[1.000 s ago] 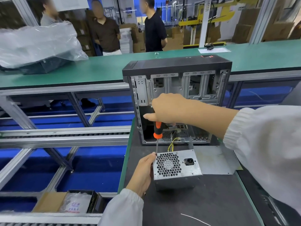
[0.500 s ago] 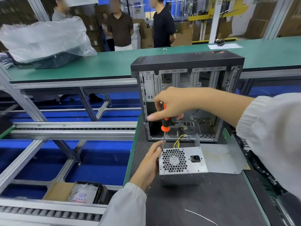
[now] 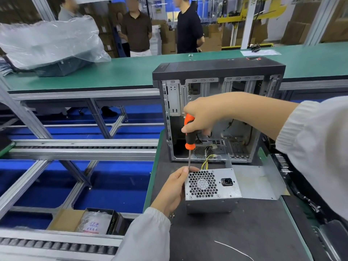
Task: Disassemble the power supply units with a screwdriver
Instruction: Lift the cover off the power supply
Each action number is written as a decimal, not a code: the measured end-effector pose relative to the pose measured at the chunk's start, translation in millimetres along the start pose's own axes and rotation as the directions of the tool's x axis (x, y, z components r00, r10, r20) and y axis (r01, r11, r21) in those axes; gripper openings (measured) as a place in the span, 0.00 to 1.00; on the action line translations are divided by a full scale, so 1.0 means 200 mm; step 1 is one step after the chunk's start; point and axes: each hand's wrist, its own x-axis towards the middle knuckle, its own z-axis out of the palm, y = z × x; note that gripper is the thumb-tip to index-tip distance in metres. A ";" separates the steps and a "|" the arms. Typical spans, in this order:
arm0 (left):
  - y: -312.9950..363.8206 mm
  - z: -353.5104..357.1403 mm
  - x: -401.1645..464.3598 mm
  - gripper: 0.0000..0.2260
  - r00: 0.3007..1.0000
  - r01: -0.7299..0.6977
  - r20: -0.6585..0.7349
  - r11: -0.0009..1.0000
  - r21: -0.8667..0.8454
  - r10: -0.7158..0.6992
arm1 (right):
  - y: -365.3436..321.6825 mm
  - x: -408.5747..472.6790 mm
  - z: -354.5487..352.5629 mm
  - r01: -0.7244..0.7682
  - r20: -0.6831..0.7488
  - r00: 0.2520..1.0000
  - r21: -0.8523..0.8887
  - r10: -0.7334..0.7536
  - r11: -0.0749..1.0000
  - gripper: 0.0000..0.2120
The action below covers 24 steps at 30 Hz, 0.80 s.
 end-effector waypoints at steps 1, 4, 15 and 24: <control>0.00 0.00 0.00 0.16 1.000 -0.004 -0.005 1.000 0.005 0.004 | 0.00 -0.01 0.00 -0.068 0.016 0.998 0.033 0.067 0.997 0.27; 0.00 0.00 -0.01 0.16 1.000 -0.012 -0.008 1.000 0.005 0.013 | -0.03 -0.01 0.05 -0.157 -0.127 0.979 0.034 0.160 0.987 0.39; -0.02 -0.04 0.01 0.11 1.000 -0.014 0.018 1.000 -0.004 0.014 | -0.03 0.01 0.03 -0.035 -0.054 0.998 -0.034 0.033 0.999 0.13; 0.00 -0.04 0.01 0.06 0.967 -0.232 -0.061 0.954 0.190 0.247 | -0.04 0.01 0.01 0.068 -0.029 0.997 0.093 -0.066 0.993 0.21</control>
